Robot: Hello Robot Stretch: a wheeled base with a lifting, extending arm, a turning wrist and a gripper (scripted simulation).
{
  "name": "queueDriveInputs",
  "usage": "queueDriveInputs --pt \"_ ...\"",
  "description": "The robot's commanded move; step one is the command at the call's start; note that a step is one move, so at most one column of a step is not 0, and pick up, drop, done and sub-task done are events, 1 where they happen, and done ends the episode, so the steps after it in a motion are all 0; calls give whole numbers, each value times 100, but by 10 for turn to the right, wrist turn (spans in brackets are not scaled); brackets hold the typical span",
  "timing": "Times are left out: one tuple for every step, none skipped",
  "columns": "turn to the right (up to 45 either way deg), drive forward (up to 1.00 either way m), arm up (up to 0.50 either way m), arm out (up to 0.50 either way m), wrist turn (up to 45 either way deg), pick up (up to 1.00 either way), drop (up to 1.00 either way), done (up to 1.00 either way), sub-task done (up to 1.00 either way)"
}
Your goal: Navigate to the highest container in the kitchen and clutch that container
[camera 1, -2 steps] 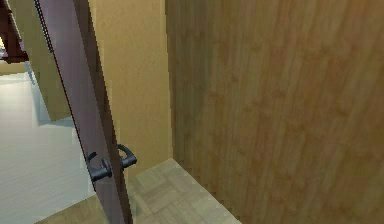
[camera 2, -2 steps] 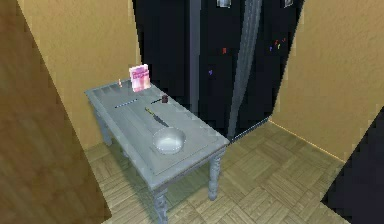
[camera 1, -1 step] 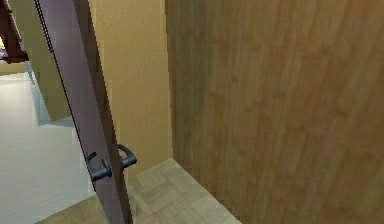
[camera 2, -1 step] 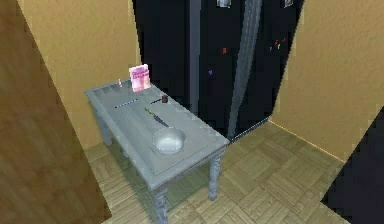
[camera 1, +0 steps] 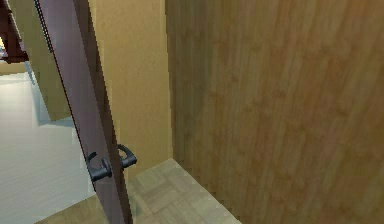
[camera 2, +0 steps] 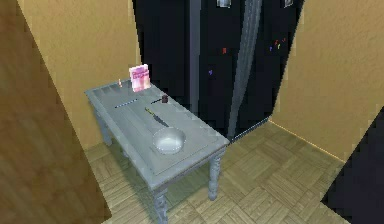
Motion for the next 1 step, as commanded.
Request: queueDriveInputs --pt "0 0 0 44 0 0 0 0 0"
